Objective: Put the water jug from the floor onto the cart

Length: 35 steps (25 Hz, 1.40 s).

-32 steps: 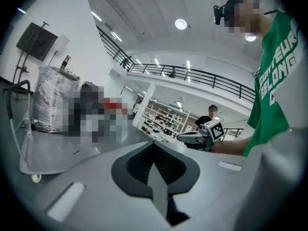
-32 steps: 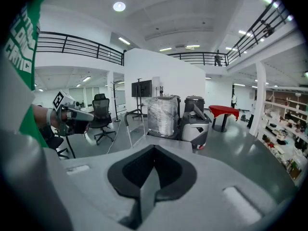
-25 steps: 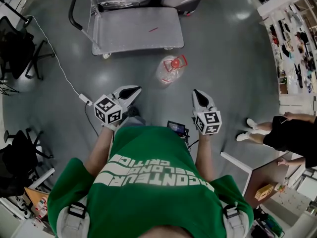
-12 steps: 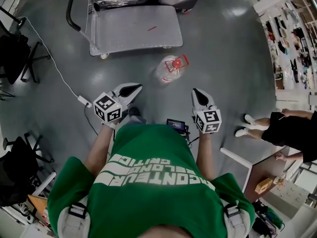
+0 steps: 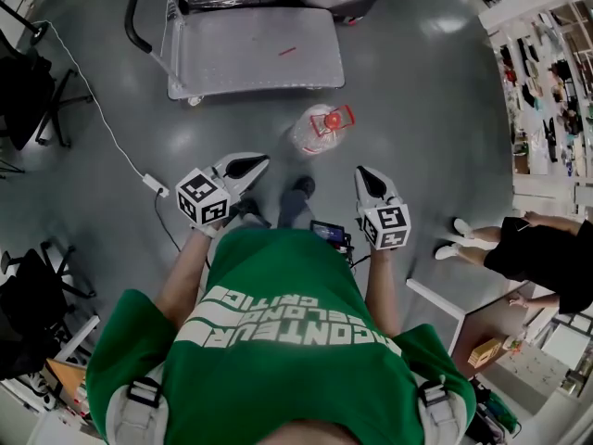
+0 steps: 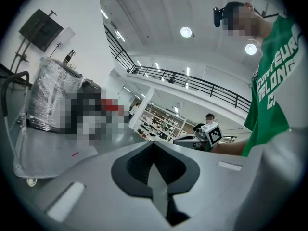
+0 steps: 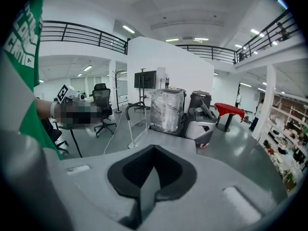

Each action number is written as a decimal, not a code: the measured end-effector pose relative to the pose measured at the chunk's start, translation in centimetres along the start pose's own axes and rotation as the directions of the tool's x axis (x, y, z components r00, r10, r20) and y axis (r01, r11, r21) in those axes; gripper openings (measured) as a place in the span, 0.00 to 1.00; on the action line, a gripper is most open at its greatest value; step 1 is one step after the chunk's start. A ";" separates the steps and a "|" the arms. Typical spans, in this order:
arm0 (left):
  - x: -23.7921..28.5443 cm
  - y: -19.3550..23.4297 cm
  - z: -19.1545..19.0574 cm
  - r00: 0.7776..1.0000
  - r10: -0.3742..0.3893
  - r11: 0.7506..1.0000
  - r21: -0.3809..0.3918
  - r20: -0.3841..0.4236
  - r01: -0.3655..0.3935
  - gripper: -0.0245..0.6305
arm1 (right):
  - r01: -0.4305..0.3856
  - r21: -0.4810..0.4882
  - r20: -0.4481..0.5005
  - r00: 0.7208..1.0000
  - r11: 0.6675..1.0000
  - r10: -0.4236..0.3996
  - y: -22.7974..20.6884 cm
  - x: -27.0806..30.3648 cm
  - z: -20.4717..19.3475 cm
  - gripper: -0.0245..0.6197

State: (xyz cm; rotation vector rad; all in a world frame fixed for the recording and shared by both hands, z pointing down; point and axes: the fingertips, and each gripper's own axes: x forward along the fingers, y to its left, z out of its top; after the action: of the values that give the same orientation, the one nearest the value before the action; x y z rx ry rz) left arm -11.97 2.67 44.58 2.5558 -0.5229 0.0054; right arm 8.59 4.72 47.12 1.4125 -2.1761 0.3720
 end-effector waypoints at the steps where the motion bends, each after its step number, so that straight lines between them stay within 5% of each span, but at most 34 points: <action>1: 0.3 0.2 0.1 1.000 0.005 1.000 0.003 0.000 -0.005 0.05 | -0.007 0.000 0.001 1.000 1.000 0.007 -0.3 0.4 0.0 0.03; 14: 9.0 2.2 2.8 1.000 0.011 0.999 0.048 -0.024 -0.010 0.05 | -0.113 -0.035 0.033 0.993 0.993 0.114 -6.8 6.3 2.3 0.03; 35: 23.9 1.9 3.8 0.977 -0.055 0.993 0.091 -0.204 0.075 0.05 | -0.091 0.132 0.010 0.996 0.987 0.091 -20.4 8.7 -3.1 0.03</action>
State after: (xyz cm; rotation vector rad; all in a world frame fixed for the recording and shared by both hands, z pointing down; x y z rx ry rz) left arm 9.06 -9.48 44.77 2.6283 -0.3687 0.2693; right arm 25.07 -8.98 53.51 1.3866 -2.2604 0.5573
